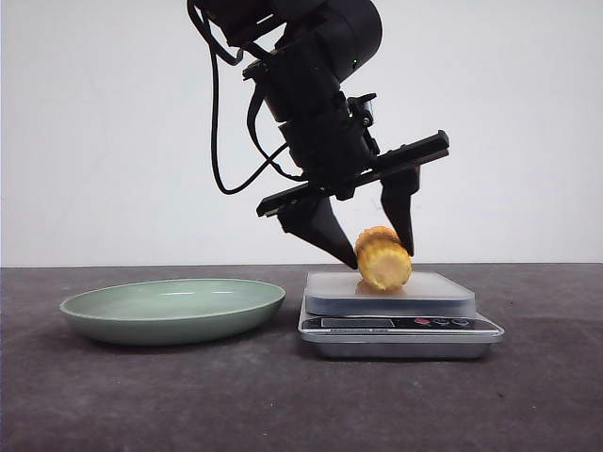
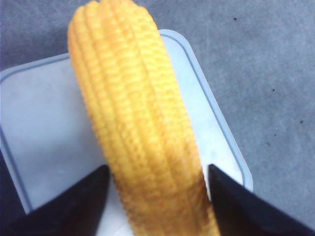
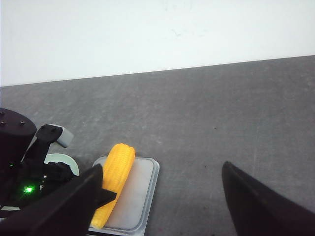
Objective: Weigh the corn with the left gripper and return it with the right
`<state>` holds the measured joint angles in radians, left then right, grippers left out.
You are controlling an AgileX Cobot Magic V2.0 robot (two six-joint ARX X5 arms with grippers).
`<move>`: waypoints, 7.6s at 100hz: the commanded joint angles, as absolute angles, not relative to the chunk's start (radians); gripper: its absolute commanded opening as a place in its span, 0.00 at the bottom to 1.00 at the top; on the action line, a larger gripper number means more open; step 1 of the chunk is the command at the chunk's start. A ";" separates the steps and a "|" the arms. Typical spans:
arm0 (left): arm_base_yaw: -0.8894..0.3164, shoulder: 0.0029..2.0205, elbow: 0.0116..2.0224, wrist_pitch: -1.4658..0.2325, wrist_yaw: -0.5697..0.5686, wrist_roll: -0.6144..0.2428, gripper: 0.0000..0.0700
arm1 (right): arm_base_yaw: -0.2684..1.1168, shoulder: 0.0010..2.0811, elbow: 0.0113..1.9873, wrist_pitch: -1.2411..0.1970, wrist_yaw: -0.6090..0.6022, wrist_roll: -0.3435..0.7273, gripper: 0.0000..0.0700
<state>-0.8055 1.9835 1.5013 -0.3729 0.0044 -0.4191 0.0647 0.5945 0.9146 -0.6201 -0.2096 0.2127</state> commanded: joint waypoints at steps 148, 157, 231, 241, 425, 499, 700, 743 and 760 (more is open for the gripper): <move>-0.851 0.520 1.494 -1.447 -0.673 -0.506 0.63 | 0.482 1.258 0.931 -0.239 -0.126 0.268 0.77; -0.840 0.484 1.456 -1.447 -0.661 -0.506 0.63 | 0.503 1.343 0.931 -0.198 -0.100 0.289 0.77; -0.837 0.455 1.331 -1.447 -0.659 -0.507 0.62 | 0.521 1.595 0.931 -0.091 -0.077 0.334 0.20; -0.837 0.455 1.330 -1.447 -0.659 -0.506 0.62 | 0.521 1.595 0.931 -0.092 -0.077 0.334 0.00; -0.837 0.455 1.330 -1.443 -0.659 -0.533 0.62 | 0.830 2.086 1.711 -0.553 -0.022 0.270 0.72; -0.837 0.455 1.328 -1.443 -0.660 -0.528 0.62 | 0.495 1.323 1.716 -0.982 0.030 0.114 0.72; -0.263 0.283 0.895 -0.963 -0.613 -0.386 0.03 | 0.342 0.329 1.177 -1.149 0.256 0.202 0.01; 0.012 0.046 0.205 -0.237 -0.040 -0.162 0.03 | 0.342 0.329 1.178 -1.149 0.256 0.202 0.01; 0.033 0.003 0.070 -0.211 0.009 -0.170 0.03 | 0.342 0.329 1.178 -1.149 0.256 0.202 0.01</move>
<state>0.0326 0.0036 0.0803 -0.2401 0.0006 -0.1814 0.3393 0.3256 1.1641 -1.1606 0.2554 0.1913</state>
